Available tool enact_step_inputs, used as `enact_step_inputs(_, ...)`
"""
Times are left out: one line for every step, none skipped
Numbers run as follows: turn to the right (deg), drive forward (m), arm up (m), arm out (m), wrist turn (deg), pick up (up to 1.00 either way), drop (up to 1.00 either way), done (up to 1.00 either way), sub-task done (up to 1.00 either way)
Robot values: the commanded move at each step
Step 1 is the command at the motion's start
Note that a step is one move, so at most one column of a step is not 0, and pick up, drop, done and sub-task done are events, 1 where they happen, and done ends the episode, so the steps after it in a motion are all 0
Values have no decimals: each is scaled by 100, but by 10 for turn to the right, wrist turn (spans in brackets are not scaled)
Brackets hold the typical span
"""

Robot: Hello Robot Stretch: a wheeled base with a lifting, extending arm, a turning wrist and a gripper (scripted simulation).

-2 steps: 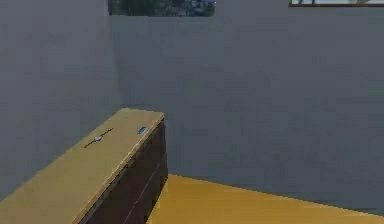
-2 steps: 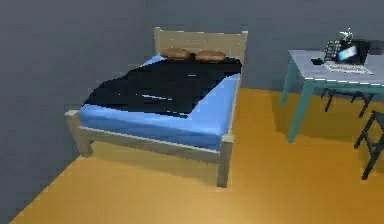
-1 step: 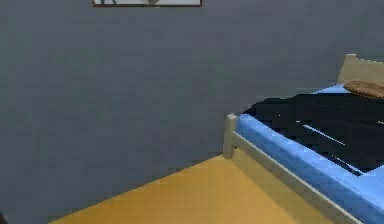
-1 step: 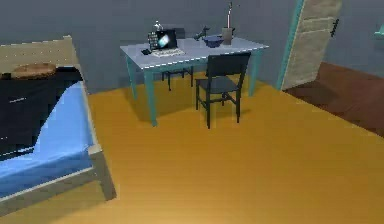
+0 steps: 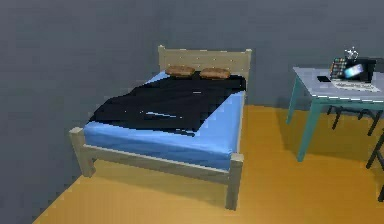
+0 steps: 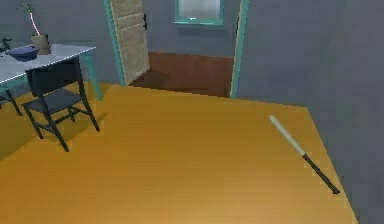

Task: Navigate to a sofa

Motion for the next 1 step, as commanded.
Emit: enact_step_inputs(30,0,0,0,0,0,0,0,0)
